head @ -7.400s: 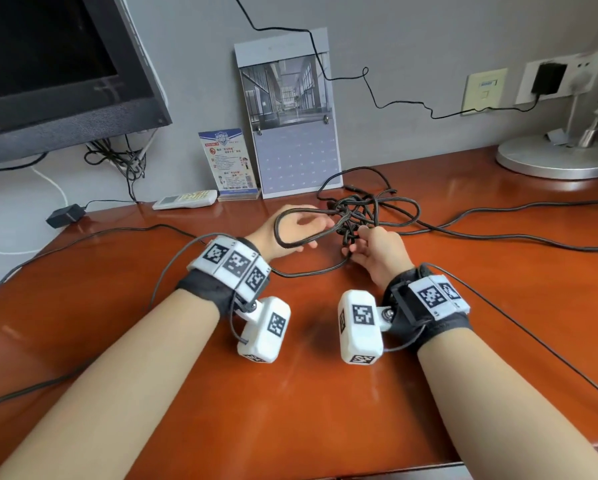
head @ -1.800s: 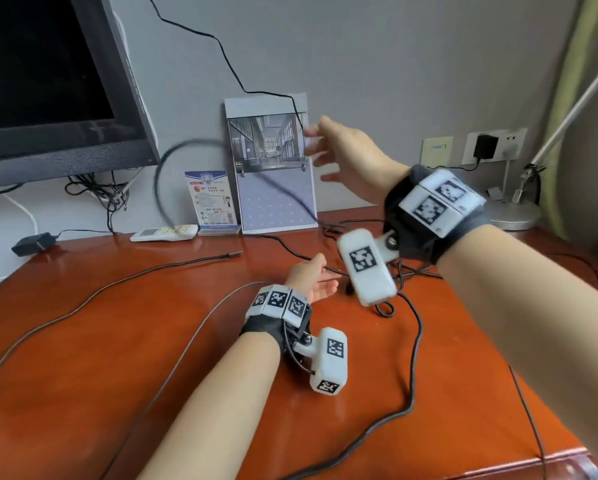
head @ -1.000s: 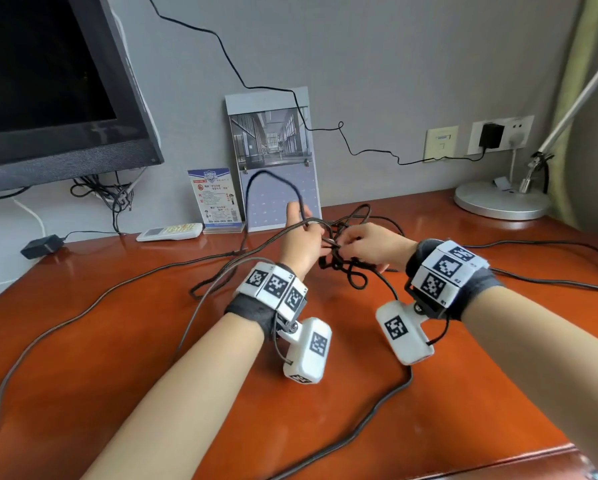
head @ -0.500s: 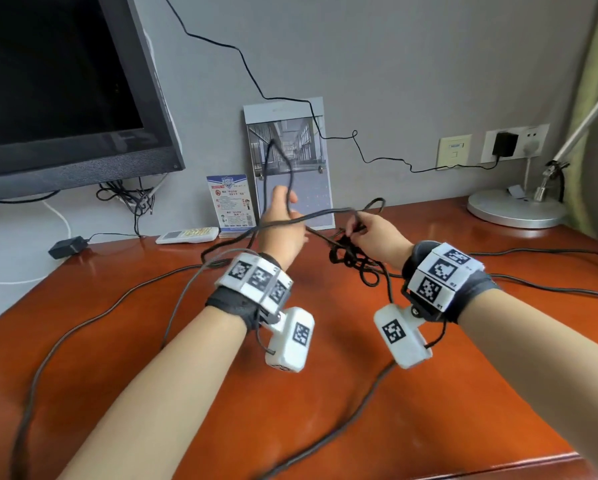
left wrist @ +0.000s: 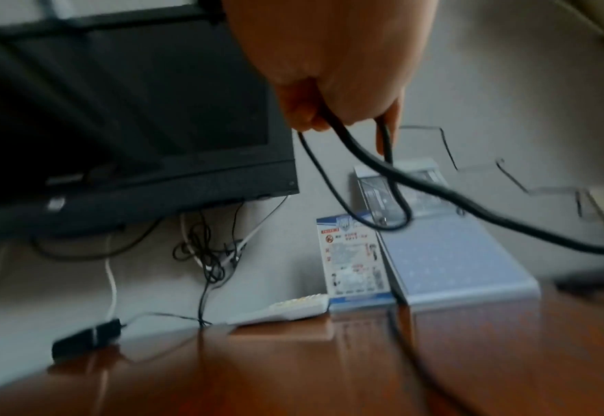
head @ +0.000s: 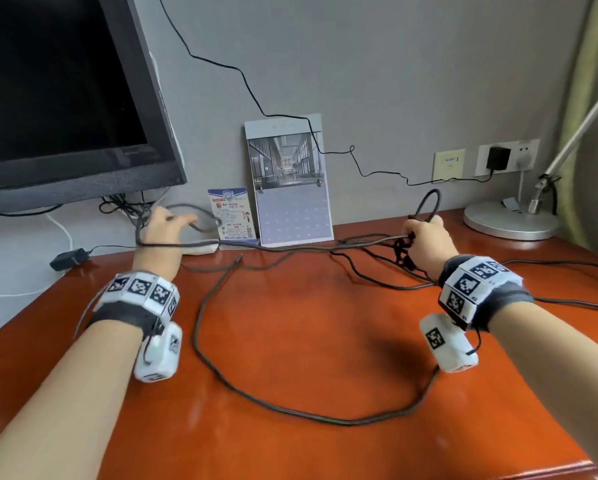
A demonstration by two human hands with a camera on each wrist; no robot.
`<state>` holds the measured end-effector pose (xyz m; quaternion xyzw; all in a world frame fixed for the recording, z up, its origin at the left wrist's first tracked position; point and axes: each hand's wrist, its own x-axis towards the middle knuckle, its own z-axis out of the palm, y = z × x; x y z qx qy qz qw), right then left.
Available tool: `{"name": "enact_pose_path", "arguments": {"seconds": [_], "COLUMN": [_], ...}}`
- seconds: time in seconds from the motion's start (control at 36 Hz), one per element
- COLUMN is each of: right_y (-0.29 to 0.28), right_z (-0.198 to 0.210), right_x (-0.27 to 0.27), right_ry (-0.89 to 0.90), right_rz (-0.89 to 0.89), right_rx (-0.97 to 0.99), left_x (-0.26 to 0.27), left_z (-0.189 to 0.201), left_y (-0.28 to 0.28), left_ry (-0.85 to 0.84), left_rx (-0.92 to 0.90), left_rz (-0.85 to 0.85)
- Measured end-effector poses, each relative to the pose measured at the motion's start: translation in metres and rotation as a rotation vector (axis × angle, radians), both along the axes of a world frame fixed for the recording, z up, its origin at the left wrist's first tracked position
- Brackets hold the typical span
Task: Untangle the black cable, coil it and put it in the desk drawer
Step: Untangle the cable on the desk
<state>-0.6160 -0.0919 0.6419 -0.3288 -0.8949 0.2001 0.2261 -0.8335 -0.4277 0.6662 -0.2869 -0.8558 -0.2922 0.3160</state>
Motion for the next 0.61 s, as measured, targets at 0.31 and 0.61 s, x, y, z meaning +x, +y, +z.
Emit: {"name": "enact_pose_path", "arguments": {"seconds": [0.31,0.61], "right_y": [0.02,0.012], "right_z": [0.01,0.008], "right_x": [0.002,-0.02], "right_ry": [0.14,0.231], "right_rz": [-0.125,-0.035], "right_rx": [-0.13,-0.267], "left_x": [-0.003,0.03], "left_z": [-0.013,-0.013], "left_y": [-0.036,-0.005], "left_ry": [-0.006,-0.011], "left_rx": [-1.083,-1.173], "left_rz": [0.265,0.393]}}
